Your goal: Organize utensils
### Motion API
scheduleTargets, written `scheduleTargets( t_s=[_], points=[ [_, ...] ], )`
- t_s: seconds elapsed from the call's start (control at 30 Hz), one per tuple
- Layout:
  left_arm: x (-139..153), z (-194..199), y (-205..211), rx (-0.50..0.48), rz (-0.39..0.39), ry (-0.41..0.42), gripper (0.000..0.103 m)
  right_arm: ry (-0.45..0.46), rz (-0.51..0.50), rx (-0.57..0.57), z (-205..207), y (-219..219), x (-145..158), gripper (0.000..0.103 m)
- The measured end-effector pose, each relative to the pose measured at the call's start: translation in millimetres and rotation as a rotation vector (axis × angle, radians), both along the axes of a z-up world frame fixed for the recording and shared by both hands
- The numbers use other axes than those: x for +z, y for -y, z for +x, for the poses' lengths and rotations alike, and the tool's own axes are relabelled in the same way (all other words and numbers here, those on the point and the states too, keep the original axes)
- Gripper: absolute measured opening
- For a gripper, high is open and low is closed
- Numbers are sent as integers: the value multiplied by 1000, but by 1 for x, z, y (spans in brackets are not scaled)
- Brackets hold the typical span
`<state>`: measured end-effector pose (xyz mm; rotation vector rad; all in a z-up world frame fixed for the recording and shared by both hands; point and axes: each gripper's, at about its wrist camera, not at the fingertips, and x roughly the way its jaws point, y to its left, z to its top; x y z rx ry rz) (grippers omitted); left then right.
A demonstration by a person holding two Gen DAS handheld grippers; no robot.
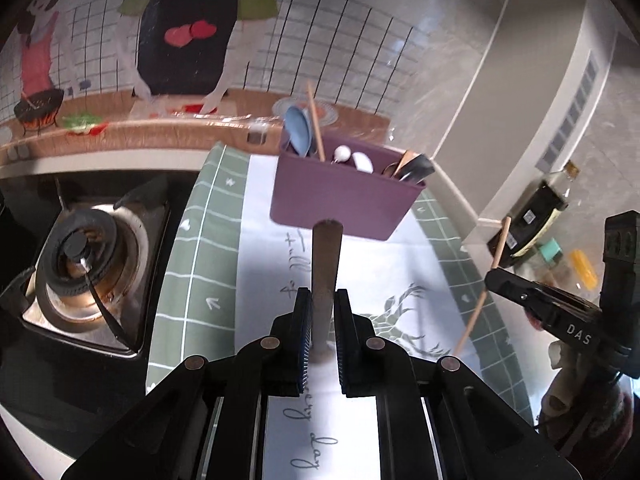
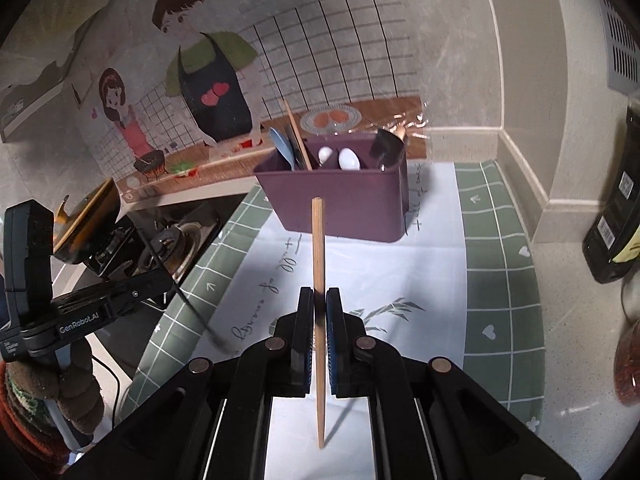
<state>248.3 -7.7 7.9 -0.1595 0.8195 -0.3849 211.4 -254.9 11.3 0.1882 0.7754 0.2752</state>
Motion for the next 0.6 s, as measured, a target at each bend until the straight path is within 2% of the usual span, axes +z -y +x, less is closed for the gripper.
scheduleTargets(
  t_s=[0.17, 0.23, 0.3, 0.4, 0.47, 0.53, 0.6],
  points=[
    [18, -6, 3, -17, -14, 49, 11, 27, -15, 9, -1, -7, 13, 6],
    [27, -6, 4, -19, -18, 67, 1, 38, -23, 13, -1, -8, 18, 6],
    [42, -1, 7, -28, -15, 94, 1, 46, -21, 15, 3, -8, 24, 6],
    [78, 8, 12, -42, -8, 174, 1, 80, -16, 19, 14, -7, 50, 6],
    [97, 14, 16, -50, -1, 212, 1, 136, -45, 22, 19, -7, 74, 6],
    [104, 23, 20, -74, 11, 202, 1, 180, -74, 24, 23, -7, 95, 6],
    [98, 31, 23, -71, 21, 175, 1, 186, -78, 29, 28, -3, 106, 6]
  ],
)
